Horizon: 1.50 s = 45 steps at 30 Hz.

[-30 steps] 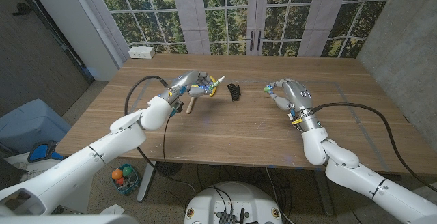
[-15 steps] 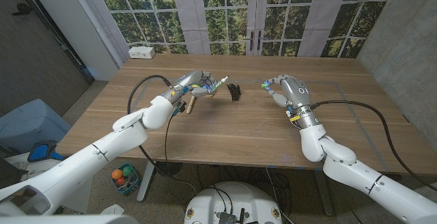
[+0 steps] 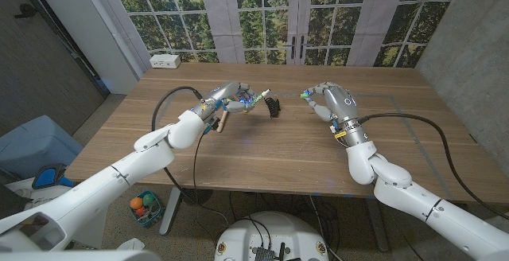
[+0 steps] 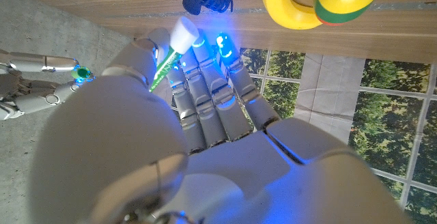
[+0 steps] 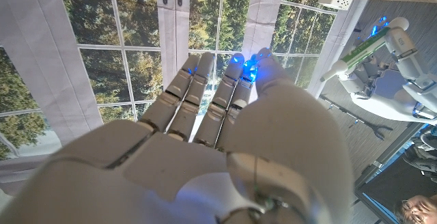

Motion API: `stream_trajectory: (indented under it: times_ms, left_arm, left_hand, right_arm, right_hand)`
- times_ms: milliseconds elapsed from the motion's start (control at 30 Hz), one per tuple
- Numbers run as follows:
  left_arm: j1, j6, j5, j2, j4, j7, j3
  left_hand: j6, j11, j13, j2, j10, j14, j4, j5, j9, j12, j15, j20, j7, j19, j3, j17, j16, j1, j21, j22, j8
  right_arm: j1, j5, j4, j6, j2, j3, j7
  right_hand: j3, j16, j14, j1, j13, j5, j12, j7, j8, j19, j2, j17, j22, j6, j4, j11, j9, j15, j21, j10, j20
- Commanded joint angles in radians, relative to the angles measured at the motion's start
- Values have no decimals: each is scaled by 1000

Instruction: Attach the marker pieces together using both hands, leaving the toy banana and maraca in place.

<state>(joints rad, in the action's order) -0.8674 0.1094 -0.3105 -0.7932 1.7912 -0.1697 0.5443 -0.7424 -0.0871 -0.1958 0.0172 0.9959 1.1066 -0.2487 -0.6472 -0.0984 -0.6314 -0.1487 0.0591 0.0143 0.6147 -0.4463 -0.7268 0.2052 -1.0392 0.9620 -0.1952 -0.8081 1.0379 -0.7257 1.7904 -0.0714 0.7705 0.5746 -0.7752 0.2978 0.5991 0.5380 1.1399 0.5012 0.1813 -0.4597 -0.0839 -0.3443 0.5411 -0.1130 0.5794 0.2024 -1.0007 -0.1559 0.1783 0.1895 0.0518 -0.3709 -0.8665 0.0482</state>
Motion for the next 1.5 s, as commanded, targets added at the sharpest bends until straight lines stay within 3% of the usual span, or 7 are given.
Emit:
stream_trajectory:
  times_ms: [33, 1500]
  left_arm:
    - [20, 27, -3, 15, -22, 15, 14]
    - [50, 67, -2, 50, -52, 43, 39]
  left_hand:
    - [-5, -121, -743, 11, 131, 64, 126, -26, -572, -11, -85, 63, -1, -7, -138, -1, 3, -1, 9, -3, -9]
    - [2, -121, -740, 5, 129, 64, 125, -23, -558, -11, -85, 60, 0, -16, -163, -13, 2, 9, 34, 0, -26]
  right_arm:
    - [-29, -29, -12, 26, -10, 13, -11]
    - [-108, -101, -50, 77, -37, 62, -36]
  right_hand:
    - [-2, -1, 14, 11, 5, 5, -4, 4, -9, 1, -6, 4, 3, -128, 0, -2, 11, 177, -10, -8, 9]
    - [-11, -14, 22, 17, 28, 6, -1, 0, -6, -4, -7, 16, 3, -130, 2, 4, 11, 177, -24, -9, 10]
